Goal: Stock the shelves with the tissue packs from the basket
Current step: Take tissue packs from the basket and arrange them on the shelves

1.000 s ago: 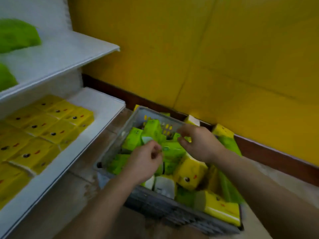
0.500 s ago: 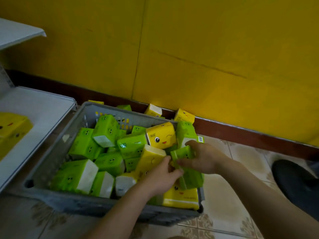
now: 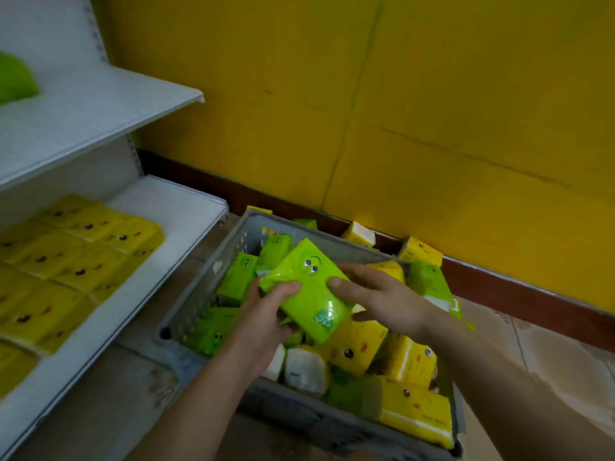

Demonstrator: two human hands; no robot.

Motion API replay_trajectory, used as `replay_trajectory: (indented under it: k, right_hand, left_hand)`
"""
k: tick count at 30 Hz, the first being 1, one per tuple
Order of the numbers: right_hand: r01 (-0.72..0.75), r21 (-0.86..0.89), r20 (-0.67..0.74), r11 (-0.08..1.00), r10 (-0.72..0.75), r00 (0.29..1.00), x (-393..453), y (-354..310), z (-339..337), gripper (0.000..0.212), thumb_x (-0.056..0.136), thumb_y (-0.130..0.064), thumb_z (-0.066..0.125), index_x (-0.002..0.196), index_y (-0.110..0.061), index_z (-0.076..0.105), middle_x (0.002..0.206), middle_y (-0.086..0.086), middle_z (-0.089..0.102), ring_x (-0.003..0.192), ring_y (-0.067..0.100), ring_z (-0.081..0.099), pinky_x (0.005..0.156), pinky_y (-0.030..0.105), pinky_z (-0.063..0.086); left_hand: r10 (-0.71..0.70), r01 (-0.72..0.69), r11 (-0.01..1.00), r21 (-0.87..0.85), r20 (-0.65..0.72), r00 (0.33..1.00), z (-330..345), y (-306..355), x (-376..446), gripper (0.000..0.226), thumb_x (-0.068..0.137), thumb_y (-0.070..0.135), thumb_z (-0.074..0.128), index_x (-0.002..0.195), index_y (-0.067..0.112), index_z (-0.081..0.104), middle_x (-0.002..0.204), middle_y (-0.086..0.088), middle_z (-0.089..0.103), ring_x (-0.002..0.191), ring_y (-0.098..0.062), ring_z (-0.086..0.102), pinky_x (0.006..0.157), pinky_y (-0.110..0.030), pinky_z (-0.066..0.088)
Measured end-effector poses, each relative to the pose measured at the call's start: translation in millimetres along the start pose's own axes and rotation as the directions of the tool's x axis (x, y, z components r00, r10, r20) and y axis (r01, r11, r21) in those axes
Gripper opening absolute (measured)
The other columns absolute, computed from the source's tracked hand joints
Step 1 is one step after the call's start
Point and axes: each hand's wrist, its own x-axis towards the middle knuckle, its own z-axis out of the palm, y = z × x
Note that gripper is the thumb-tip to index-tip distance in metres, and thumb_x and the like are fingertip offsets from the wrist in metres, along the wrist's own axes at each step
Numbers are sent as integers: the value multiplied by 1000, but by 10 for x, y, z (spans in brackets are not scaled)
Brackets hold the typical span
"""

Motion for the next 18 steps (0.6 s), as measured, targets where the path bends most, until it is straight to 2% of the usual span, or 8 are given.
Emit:
replay_trajectory:
  k: [3, 7, 9, 11, 13, 15, 17, 18]
  right_hand:
    - [80, 45, 101, 996, -84, 991, 188, -262, 411, 43, 86, -40, 69, 126, -33, 56, 113, -7, 68, 99, 13, 69, 80, 39, 60]
    - [195, 139, 107, 971, -210, 972, 488, -608, 1036, 35, 88, -28, 69, 120, -20, 56, 107, 5, 67, 90, 18, 71, 69, 37, 60]
    - [205, 192, 114, 960, -229, 967, 569, -766, 1424, 30, 87, -30, 69, 112, -18, 57, 105, 8, 69, 87, 18, 72, 70, 41, 61]
    - [206, 192, 169, 959, -239, 956, 596, -934, 1778, 34, 83, -44, 70, 102, -18, 59, 97, 9, 71, 81, 22, 73, 72, 46, 61]
    - [345, 6, 246, 939, -336, 909, 619, -1125, 2020, 48, 79, -66, 61, 91, -20, 61, 87, 2, 70, 81, 17, 70, 76, 47, 57]
    - [487, -72, 286, 870, -450, 846, 663, -1342, 2173, 52, 84, -70, 51, 85, -19, 63, 82, -4, 69, 79, 8, 66, 76, 38, 52]
    - [519, 112, 265, 847, -529, 806, 659, -1613, 2258, 33, 85, -56, 56, 97, -26, 63, 91, -11, 68, 79, -1, 66, 68, 20, 50]
    - [495, 218, 302, 841, -541, 785, 658, -1754, 2293, 32, 84, -48, 60, 110, -30, 60, 100, -15, 67, 84, -2, 67, 66, 18, 52]
  left_hand:
    - [52, -55, 996, -66, -35, 998, -379, 264, -137, 64, 71, 20, 76, 131, 13, 55, 120, -12, 69, 111, -30, 66, 77, -44, 57]
    - [155, -159, 987, -2, -224, 962, -901, 515, -439, 59, 72, 40, 74, 125, 23, 56, 117, -6, 71, 103, -28, 70, 85, -51, 57]
    - [200, -197, 980, 38, -282, 938, -1115, 600, -648, 56, 75, 41, 72, 125, 25, 52, 116, -3, 72, 101, -28, 71, 86, -52, 57]
    - [275, -256, 961, 100, -333, 902, -1306, 713, -855, 46, 84, 35, 69, 126, 27, 52, 115, 1, 72, 100, -26, 72, 84, -50, 58]
    - [367, -335, 930, 151, -418, 831, -1495, 910, -1070, 39, 91, 29, 65, 128, 31, 53, 114, 3, 72, 96, -21, 73, 75, -45, 60]
    - [450, -363, 892, 269, -469, 760, -1662, 1150, -1310, 43, 93, 27, 62, 134, 39, 51, 114, 8, 71, 93, -13, 72, 66, -35, 60]
    - [485, -340, 869, 359, -482, 730, -1770, 1369, -1540, 53, 93, 29, 64, 141, 42, 45, 113, 13, 70, 90, -10, 72, 65, -34, 60]
    - [501, -331, 855, 400, -471, 726, -1790, 1472, -1633, 54, 92, 29, 65, 141, 42, 45, 111, 14, 71, 88, -10, 72, 66, -36, 60]
